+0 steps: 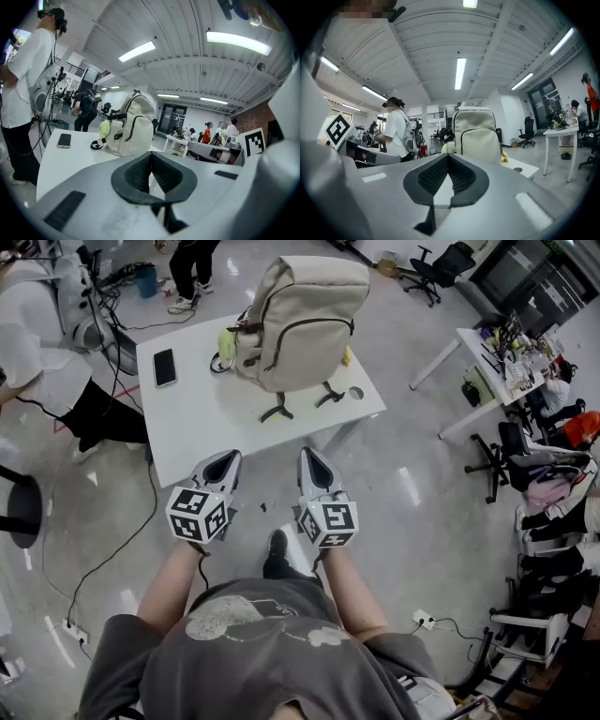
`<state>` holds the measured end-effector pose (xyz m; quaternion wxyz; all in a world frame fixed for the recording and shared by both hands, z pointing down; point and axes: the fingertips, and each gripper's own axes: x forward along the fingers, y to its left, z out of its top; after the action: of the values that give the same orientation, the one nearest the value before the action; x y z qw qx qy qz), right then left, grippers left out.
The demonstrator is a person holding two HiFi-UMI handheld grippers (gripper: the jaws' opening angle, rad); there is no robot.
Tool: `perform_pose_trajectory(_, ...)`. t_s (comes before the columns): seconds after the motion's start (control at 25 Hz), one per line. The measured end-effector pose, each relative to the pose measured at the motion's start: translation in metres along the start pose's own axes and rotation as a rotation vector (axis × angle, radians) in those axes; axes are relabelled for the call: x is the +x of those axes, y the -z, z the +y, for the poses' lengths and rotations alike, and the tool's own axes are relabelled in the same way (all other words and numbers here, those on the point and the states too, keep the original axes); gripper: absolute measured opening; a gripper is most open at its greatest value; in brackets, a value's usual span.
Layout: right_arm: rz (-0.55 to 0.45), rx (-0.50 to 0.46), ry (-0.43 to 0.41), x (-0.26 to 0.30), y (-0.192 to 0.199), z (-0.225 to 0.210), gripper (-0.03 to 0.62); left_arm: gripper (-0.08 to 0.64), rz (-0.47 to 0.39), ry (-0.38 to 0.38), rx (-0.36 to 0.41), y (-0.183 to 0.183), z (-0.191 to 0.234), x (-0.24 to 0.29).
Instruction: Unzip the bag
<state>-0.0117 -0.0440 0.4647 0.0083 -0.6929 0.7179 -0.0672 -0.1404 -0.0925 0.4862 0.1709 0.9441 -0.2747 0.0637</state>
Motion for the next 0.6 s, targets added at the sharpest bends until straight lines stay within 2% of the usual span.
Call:
perform_pose_trajectory(0.2,0.001,0.015,-0.018,0.027,-0.006,-0.042,0.0,0.006,-0.031,-0.013,0.003,-0.019,0.002,0.045)
perform_pose_trajectory(0.6,0.005,0.023,-0.052,0.061,-0.019,-0.12,0.0,0.006,-0.031,-0.081,0.012,-0.036,-0.001,0.123)
